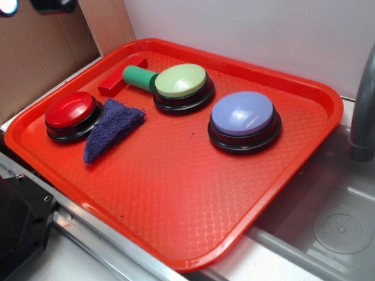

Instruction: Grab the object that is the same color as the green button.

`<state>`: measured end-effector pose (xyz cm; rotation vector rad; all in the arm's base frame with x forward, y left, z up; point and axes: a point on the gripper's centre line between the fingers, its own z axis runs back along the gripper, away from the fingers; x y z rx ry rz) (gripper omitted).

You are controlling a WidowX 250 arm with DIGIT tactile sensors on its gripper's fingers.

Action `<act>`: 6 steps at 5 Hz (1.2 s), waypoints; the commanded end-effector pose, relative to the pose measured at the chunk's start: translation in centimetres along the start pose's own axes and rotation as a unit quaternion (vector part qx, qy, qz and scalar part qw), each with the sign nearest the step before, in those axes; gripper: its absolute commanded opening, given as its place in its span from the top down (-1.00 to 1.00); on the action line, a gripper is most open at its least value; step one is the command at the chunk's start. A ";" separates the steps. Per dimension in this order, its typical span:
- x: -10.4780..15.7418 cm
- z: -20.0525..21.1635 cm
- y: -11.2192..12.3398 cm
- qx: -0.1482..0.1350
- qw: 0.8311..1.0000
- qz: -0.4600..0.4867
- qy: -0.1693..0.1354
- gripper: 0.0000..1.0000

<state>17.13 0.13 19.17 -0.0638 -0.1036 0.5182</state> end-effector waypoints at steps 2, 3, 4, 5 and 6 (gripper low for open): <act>10.1 -7.1 1.9 -0.007 0.926 0.356 -0.127 -1.00; 11.8 -9.4 2.0 -0.014 0.910 0.396 -0.119 -1.00; 13.3 -12.0 2.1 -0.001 0.901 0.416 -0.120 -1.00; 13.7 -14.1 2.3 0.015 0.896 0.427 -0.124 -1.00; 14.4 -15.4 2.2 0.018 0.888 0.442 -0.127 -1.00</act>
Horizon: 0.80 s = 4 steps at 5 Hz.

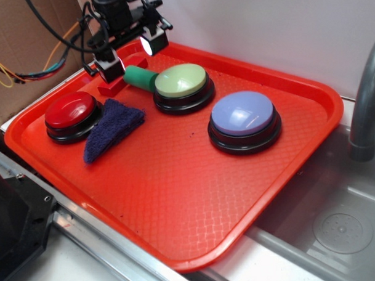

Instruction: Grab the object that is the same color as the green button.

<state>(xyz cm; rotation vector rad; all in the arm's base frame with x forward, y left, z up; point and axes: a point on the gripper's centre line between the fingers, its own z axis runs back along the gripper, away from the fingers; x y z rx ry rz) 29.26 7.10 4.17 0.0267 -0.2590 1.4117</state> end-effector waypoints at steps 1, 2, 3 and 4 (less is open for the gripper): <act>1.9 -1.7 -1.4 -0.009 1.000 0.025 -0.016 -1.00; 1.8 -2.4 -1.6 0.000 1.000 0.023 -0.010 -1.00; 1.7 -2.6 -1.6 0.004 1.000 0.025 -0.009 -1.00; 1.8 -2.5 -1.4 -0.008 1.000 0.024 -0.003 1.00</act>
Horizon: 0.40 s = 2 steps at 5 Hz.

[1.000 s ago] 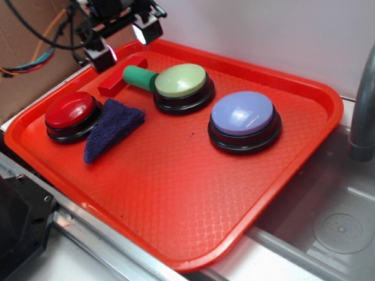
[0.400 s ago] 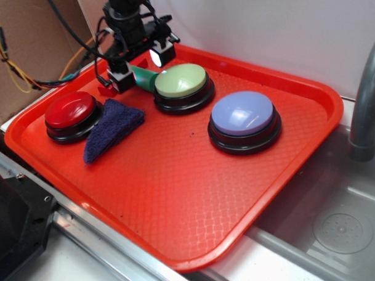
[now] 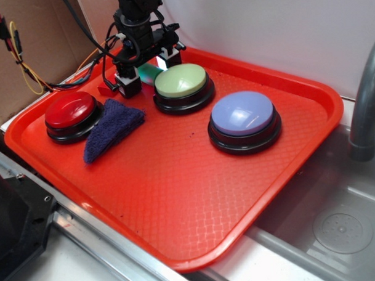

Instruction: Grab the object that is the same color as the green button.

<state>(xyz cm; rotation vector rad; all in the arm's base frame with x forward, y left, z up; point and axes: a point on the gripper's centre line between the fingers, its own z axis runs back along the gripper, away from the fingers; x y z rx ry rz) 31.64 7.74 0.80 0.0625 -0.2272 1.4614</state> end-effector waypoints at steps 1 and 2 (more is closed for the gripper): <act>0.8 3.5 0.5 -0.032 0.997 -0.062 0.031 1.00; 0.1 7.6 1.3 -0.053 0.980 -0.180 0.069 1.00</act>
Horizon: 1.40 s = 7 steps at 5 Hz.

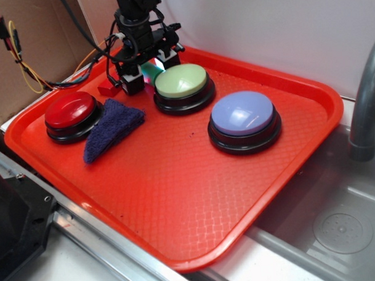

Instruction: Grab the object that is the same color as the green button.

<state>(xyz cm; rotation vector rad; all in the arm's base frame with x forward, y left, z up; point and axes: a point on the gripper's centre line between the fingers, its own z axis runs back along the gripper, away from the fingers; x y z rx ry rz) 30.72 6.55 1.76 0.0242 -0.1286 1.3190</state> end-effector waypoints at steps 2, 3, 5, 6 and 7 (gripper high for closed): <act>-2.8 13.1 4.3 -0.090 0.938 -0.334 0.037 1.00; -5.0 15.6 6.7 -0.110 0.887 -0.446 0.046 1.00; -7.4 16.8 8.4 -0.109 0.809 -0.573 0.065 1.00; -7.8 16.6 8.6 -0.087 0.820 -0.565 0.034 1.00; -7.1 16.4 8.8 -0.118 0.808 -0.573 0.067 1.00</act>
